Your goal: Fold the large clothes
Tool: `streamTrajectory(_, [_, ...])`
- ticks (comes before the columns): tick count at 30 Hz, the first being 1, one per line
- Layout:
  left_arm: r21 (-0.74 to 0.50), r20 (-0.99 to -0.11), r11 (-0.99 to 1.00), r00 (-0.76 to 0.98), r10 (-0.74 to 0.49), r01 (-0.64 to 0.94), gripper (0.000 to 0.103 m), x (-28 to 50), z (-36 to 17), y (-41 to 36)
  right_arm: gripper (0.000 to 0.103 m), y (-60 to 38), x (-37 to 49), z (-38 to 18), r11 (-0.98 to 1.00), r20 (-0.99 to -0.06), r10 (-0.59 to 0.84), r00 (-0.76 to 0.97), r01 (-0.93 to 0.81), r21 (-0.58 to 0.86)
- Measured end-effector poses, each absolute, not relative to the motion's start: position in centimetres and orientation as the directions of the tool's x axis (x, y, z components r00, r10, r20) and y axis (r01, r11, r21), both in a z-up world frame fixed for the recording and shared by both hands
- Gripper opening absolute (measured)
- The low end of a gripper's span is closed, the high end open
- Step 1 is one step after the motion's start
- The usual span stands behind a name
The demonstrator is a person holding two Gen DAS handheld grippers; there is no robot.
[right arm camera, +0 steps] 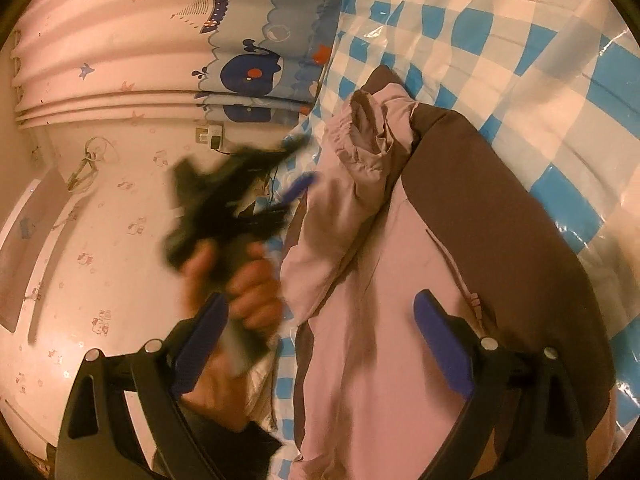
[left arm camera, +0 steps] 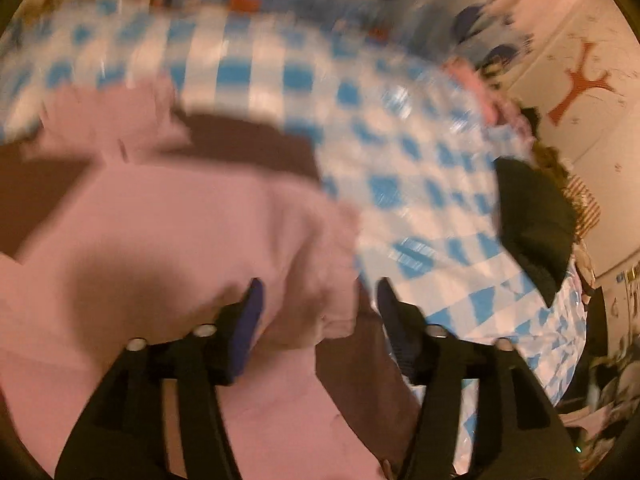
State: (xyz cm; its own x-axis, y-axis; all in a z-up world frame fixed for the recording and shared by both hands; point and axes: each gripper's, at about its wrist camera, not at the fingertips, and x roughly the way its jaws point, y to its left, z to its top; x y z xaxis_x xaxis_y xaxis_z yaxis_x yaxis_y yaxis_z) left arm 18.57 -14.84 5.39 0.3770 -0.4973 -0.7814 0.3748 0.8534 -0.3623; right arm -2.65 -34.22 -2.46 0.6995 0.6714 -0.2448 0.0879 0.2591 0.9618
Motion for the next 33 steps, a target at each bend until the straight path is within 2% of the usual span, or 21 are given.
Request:
streamTrajectory(1, [-0.353, -0.769, 0.854, 0.401, -0.497, 0.382, 0.073, 18.4, 6.4, -14.4, 0.090, -34.3, -2.7, -2.4, 0.266, -0.250, 0.669, 0.700, 0.088, 0.960])
streamTrajectory(2, [-0.343, -0.755, 0.856, 0.429, -0.496, 0.387, 0.075, 18.3, 7.3, -14.1, 0.090, -34.1, -2.7, -2.4, 0.273, -0.255, 0.666, 0.701, 0.089, 0.958])
streamTrajectory(5, [-0.378, -0.739, 0.849, 0.432, -0.516, 0.368, 0.076, 19.8, 7.5, -13.5, 0.090, -33.6, -3.0, -2.5, 0.293, -0.271, 0.657, 0.703, 0.094, 0.952])
streamTrajectory(9, [-0.470, -0.727, 0.801, 0.351, -0.590, 0.371, 0.075, 21.2, 3.1, -15.4, 0.090, -33.6, -3.0, -2.5, 0.315, -0.289, 0.645, 0.707, 0.099, 0.944])
streamTrajectory(11, [-0.422, -0.779, 0.825, 0.315, -0.543, 0.376, 0.076, 22.2, -0.3, -17.4, 0.090, -33.6, -2.9, -2.4, 0.334, -0.303, 0.641, 0.705, 0.099, 0.937])
streamTrajectory(12, [-0.363, -0.825, 0.857, 0.300, -0.478, 0.366, 0.075, 22.9, -2.3, -18.4, 0.090, -33.5, -2.8, -2.2, 0.355, -0.315, 0.635, 0.706, 0.096, 0.930])
streamTrajectory(14, [-0.343, -0.846, 0.874, 0.291, -0.446, 0.343, 0.075, 23.3, -4.0, -18.7, 0.090, -33.4, -2.7, -2.1, 0.383, -0.333, 0.629, 0.702, 0.093, 0.919])
streamTrajectory(18, [-0.347, -0.818, 0.865, 0.334, -0.468, 0.363, 0.075, 20.8, -1.0, -17.0, 0.091, -33.9, -2.5, -1.5, 0.421, -0.352, 0.613, 0.707, 0.085, 0.903])
streamTrajectory(21, [-0.292, -0.795, 0.863, 0.397, -0.458, 0.412, 0.076, 15.0, 4.2, -12.1, 0.091, -34.8, -2.5, -0.9, 0.445, -0.360, 0.599, 0.715, 0.077, 0.892])
streamTrajectory(23, [-0.284, -0.782, 0.873, 0.430, -0.450, 0.397, 0.081, 11.0, 6.8, -7.3, 0.093, -35.6, -2.5, -0.3, 0.457, -0.365, 0.595, 0.716, 0.072, 0.886])
streamTrajectory(24, [-0.281, -0.780, 0.880, 0.443, -0.442, 0.383, 0.087, 9.4, 7.8, -5.1, 0.093, -36.0, -2.5, 0.1, 0.473, -0.378, 0.602, 0.703, 0.068, 0.879])
streamTrajectory(26, [-0.267, -0.789, 0.904, 0.463, -0.404, 0.333, 0.090, 4.2, 9.3, 2.0, 0.094, -36.5, -2.5, 0.7, 0.525, -0.423, 0.634, 0.647, 0.042, 0.850])
streamTrajectory(30, [-0.197, -0.846, 0.960, 0.460, -0.268, 0.198, 0.090, -3.4, 8.5, 13.4, 0.094, -37.8, -4.9, 0.8, 0.617, -0.518, 0.648, 0.558, 0.014, 0.787])
streamTrajectory(33, [-0.289, -0.864, 0.957, 0.421, -0.277, 0.037, 0.090, -8.0, 5.9, 21.4, 0.094, -38.8, -7.5, 0.1, 0.681, -0.607, 0.627, 0.488, 0.035, 0.732])
